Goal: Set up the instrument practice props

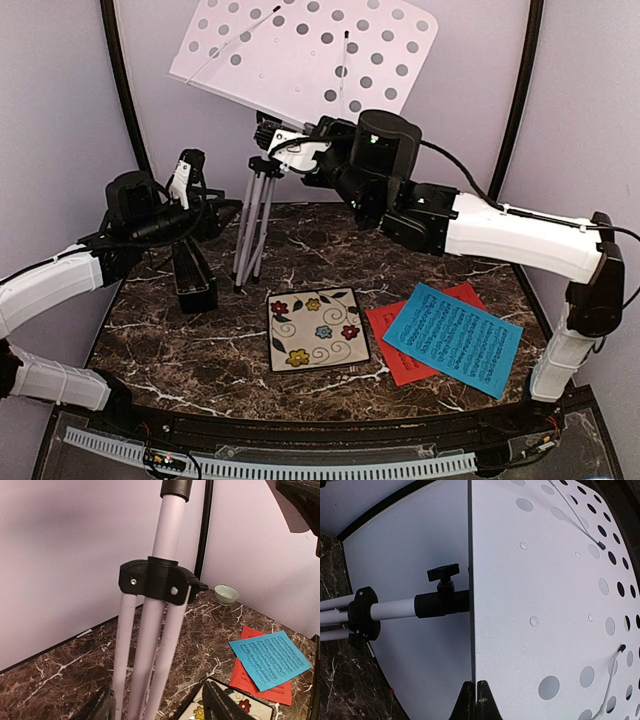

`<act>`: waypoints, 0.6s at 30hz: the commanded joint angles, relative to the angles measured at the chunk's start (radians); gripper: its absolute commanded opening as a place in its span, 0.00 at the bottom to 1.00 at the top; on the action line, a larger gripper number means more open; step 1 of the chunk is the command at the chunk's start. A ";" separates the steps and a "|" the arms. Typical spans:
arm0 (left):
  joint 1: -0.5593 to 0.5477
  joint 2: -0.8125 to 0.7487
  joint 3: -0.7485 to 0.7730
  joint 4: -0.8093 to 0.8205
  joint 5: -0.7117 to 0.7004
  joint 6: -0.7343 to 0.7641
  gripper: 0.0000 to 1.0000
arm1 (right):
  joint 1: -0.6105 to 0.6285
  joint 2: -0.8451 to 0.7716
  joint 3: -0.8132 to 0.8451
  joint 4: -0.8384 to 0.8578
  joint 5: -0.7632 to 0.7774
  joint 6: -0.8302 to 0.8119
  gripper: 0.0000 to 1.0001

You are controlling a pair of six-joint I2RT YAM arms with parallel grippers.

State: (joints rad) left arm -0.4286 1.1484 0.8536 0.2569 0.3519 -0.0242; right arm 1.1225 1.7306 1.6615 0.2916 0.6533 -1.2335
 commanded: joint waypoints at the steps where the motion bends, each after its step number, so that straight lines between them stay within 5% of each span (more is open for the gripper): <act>1: -0.001 0.057 0.031 0.097 -0.009 0.049 0.62 | 0.026 -0.129 0.057 0.448 -0.038 -0.014 0.00; 15: -0.014 0.188 0.072 0.164 -0.064 0.160 0.56 | 0.057 -0.178 0.030 0.452 -0.077 -0.086 0.00; 18: -0.023 0.186 0.055 0.183 -0.061 0.157 0.48 | 0.057 -0.170 0.032 0.460 -0.077 -0.096 0.00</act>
State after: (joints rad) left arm -0.4370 1.3418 0.9081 0.3775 0.2966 0.1059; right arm 1.1664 1.7058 1.6283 0.2985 0.6205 -1.3594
